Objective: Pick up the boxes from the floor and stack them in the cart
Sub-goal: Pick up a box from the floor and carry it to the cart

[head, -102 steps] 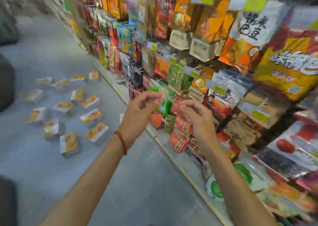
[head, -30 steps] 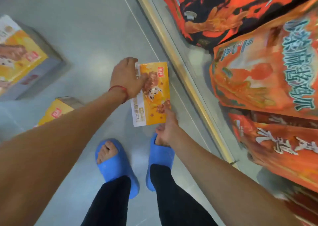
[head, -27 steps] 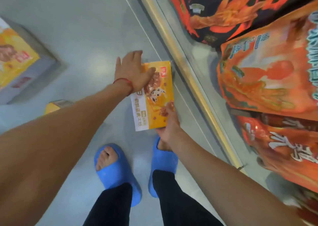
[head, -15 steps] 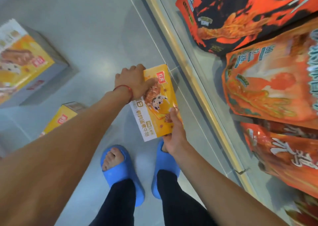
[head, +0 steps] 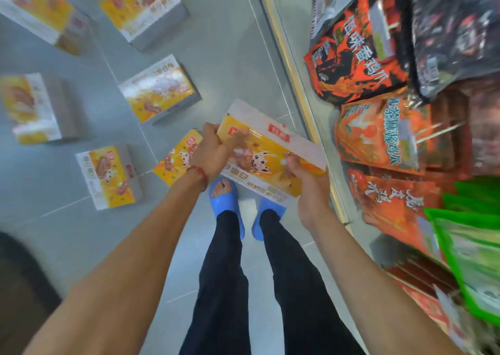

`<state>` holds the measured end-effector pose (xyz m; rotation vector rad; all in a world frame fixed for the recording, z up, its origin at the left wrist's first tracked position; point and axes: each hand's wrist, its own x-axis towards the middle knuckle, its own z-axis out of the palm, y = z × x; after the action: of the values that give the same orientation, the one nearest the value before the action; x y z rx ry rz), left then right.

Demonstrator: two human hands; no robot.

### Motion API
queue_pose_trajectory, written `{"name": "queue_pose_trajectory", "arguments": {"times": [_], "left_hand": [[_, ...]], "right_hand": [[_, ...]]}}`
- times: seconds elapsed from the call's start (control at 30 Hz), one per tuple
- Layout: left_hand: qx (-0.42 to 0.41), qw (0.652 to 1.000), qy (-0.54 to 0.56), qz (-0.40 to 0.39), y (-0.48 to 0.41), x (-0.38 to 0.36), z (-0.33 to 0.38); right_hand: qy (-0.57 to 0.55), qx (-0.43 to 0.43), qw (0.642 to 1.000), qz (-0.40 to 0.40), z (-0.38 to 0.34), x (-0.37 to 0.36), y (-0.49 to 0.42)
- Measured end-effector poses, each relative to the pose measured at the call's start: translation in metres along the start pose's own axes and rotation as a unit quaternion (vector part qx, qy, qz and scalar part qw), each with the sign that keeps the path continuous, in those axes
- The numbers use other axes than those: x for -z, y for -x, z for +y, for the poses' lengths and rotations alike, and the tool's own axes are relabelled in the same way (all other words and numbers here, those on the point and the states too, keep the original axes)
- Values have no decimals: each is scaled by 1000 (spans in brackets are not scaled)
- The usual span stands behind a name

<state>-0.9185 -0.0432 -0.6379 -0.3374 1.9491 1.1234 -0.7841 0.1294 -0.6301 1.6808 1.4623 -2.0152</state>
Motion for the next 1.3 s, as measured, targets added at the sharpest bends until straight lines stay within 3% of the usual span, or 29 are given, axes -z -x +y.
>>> {"name": "queue_pose_trajectory", "arguments": {"times": [0.13,0.3,0.57,0.73,0.9,1.3], "left_hand": [[9,993,95,63,103,32,10],[9,958,256,128,205,57,10],[-26,891,384,239,357,46,-39],[-27,810,468,353,461,7,-73],[-11,724,520,452,562,-40,-111],[15,482,629,610,762,-186,-273]], "right_hand": [[65,63,995,-49,-47,3,91],[108,108,982,-113,-78,4,183],[248,184,916,-257,-75,34,283],[323,197,860,-341,-72,50,343],[398,195,779,-444,-39,61,400],[531,204,560,-602,140,119,562]]}}
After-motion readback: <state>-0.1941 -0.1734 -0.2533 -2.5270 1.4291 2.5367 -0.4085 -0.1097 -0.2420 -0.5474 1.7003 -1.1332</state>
